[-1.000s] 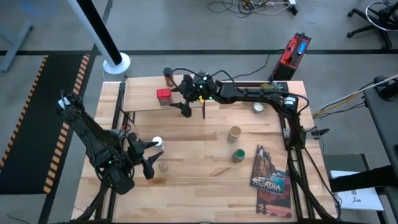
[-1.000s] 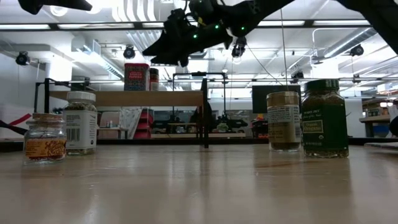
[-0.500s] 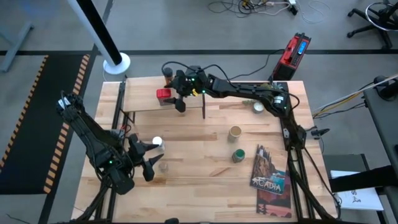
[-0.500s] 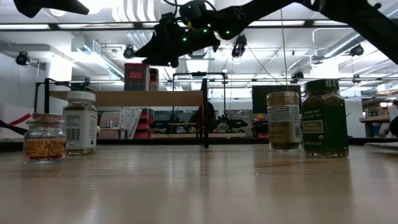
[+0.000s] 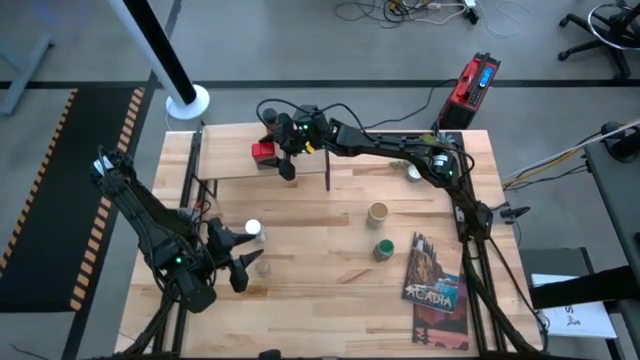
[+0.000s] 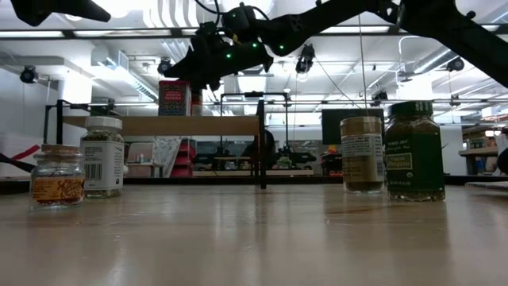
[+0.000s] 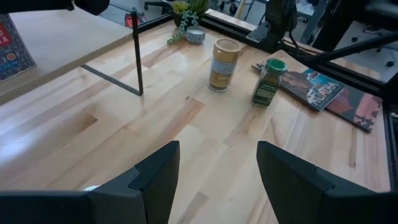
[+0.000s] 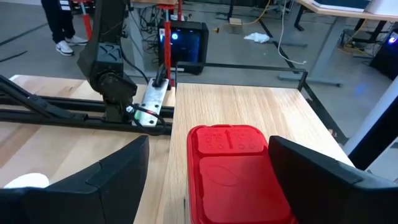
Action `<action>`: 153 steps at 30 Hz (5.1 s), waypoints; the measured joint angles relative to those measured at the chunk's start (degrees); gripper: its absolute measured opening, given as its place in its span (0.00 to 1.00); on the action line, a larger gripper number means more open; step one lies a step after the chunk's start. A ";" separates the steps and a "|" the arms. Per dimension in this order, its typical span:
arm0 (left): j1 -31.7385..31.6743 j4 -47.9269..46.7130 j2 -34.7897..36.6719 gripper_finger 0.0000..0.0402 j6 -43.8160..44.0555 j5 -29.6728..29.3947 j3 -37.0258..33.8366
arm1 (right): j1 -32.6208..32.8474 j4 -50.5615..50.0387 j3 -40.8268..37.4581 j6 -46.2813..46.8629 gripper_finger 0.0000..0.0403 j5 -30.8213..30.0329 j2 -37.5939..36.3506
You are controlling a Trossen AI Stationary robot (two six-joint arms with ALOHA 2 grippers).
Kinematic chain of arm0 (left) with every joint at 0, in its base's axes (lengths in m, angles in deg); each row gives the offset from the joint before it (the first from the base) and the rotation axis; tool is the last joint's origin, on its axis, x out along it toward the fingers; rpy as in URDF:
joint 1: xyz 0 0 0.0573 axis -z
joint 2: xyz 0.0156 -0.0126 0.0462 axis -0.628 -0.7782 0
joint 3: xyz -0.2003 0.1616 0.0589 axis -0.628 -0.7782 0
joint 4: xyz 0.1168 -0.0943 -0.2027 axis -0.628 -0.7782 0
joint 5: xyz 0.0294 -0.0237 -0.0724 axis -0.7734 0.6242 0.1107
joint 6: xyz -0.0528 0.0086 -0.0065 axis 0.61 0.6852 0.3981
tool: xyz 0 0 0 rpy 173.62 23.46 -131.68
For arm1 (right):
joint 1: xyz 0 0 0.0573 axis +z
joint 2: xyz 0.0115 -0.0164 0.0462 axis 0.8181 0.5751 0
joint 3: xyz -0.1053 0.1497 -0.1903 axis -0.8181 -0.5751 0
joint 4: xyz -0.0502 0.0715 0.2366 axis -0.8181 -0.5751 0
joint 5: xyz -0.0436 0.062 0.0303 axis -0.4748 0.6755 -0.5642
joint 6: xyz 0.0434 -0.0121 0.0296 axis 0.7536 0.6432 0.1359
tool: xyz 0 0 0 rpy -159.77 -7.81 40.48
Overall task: Shelf spices
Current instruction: Remove the red seasoning can from the shelf
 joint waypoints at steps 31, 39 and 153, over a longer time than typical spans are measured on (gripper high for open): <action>-0.01 0.54 0.00 0.51 0.53 1.96 0.00 | -0.37 -2.36 0.66 -3.67 0.76 -1.09 -1.42; 0.00 0.54 0.00 0.51 0.60 2.13 0.00 | -1.09 -4.98 0.61 -3.67 0.84 -1.14 -1.42; -0.08 11.10 -0.02 0.51 -1.52 -2.16 -8.28 | 22.69 -44.23 -9.21 -6.22 0.45 2.83 -14.32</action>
